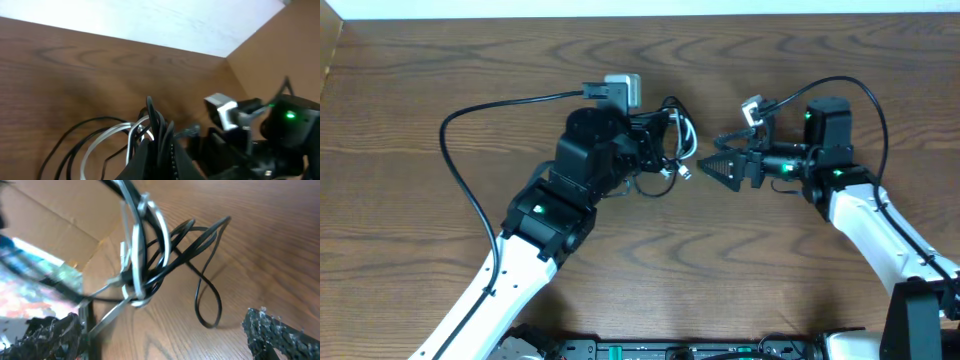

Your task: Untangle cables

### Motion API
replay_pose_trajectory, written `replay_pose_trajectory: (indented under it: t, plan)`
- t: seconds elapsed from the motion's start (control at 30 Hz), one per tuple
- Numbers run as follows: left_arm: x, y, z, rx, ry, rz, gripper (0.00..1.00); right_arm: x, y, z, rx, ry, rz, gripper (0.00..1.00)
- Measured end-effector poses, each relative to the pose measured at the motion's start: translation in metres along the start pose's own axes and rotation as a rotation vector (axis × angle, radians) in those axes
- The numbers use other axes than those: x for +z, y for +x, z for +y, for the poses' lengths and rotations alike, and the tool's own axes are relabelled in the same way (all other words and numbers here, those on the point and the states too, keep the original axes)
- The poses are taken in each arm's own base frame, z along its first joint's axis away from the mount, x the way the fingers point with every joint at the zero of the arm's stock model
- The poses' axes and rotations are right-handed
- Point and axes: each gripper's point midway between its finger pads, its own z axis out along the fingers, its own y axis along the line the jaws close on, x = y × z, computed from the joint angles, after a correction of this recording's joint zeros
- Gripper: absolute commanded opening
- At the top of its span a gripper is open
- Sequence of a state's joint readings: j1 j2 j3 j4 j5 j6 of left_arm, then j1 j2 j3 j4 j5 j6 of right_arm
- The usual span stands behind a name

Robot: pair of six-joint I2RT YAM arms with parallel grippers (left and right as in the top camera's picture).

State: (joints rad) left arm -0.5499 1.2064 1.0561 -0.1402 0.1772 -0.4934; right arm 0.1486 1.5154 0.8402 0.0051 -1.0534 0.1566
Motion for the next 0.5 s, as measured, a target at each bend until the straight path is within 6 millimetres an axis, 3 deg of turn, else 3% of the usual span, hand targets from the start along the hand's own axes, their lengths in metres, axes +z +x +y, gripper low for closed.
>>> replay_pose_trajectory:
  t: [0.5]
  plan:
    - [0.001, 0.011, -0.023, 0.024, 0.054, 0.022, 0.08, 0.011, 0.001, -0.039, 0.057, 0.292, -0.017, 0.99]
